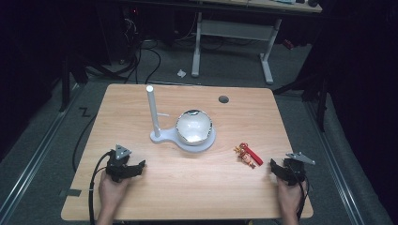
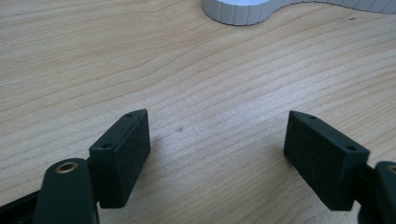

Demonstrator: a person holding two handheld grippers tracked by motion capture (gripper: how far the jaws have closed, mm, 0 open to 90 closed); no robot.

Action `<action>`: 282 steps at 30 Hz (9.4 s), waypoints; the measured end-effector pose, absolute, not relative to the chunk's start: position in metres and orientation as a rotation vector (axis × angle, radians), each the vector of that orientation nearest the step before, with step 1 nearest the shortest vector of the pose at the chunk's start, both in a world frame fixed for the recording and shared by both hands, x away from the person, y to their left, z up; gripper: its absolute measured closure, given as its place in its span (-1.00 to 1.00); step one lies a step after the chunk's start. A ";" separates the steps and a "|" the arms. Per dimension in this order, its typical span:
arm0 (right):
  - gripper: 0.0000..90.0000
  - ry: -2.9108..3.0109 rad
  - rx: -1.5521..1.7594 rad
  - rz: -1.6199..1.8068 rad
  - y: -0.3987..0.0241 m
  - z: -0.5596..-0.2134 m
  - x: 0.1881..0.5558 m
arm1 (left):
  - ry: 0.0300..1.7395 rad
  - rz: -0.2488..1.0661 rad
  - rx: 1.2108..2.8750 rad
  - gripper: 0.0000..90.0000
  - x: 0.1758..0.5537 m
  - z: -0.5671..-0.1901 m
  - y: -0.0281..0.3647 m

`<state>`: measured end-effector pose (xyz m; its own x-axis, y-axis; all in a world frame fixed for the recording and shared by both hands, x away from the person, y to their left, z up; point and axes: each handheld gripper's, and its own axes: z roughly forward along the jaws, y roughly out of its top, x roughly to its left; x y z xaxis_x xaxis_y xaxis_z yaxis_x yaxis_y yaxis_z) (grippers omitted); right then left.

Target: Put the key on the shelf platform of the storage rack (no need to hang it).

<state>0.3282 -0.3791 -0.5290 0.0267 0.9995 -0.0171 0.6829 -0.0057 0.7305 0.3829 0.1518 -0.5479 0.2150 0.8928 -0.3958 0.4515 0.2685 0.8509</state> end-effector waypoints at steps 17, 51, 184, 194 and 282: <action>-0.12 1.723 1.734 0.726 -0.379 -0.529 0.329 | 1.410 0.492 1.354 -0.49 0.383 -0.548 0.152; -0.17 1.789 1.626 0.921 -0.361 -0.500 0.317 | 1.410 0.490 1.354 -0.49 0.383 -0.548 0.152; 0.48 2.185 1.173 1.149 -0.257 -0.428 0.358 | 1.410 0.490 1.354 -0.49 0.383 -0.548 0.152; 0.48 2.226 1.106 1.167 -0.237 -0.420 0.369 | 1.410 0.490 1.354 -0.49 0.383 -0.548 0.152; 0.46 2.477 1.075 1.005 -0.134 -0.454 0.466 | 1.411 0.491 1.354 -0.49 0.383 -0.548 0.152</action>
<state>0.4657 -0.1336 -0.4542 -0.6923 0.7208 0.0345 0.5410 0.4868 0.6858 0.3829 0.1520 -0.5478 0.2148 0.8921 -0.3975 0.4526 0.2698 0.8499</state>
